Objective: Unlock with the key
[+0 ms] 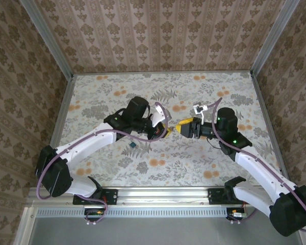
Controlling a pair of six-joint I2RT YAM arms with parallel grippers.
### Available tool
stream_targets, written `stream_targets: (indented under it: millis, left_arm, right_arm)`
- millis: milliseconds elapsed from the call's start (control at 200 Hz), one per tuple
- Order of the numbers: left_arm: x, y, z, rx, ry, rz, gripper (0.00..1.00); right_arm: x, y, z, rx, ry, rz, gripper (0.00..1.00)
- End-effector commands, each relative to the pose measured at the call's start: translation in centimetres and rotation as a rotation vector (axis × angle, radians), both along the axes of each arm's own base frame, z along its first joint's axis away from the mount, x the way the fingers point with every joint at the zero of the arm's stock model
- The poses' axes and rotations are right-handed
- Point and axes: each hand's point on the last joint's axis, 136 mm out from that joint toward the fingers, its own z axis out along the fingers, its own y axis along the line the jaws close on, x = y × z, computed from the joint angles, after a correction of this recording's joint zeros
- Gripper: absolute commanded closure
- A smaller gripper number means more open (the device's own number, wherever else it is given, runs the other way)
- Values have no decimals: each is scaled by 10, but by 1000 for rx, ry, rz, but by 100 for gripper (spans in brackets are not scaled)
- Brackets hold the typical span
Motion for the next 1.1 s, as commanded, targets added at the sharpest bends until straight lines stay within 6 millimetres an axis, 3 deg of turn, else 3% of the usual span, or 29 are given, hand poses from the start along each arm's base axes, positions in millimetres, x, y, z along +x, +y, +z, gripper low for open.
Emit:
stream_targets:
  millis: [0, 395, 835, 1095]
  left_arm:
    - [-12, 2, 9, -12, 26, -62, 100]
    - [-16, 1, 15, -51, 44, -89, 100]
    - [-16, -5, 12, -69, 94, -114, 100]
    - [-15, -5, 9, -58, 93, -104, 100]
  right_arm:
    - [-7, 13, 3, -48, -59, 72, 48]
    - [-8, 25, -9, -70, -35, 107, 53]
    - [-18, 37, -8, -41, -25, 148, 78]
    - [-16, 36, -14, -52, -14, 106, 88]
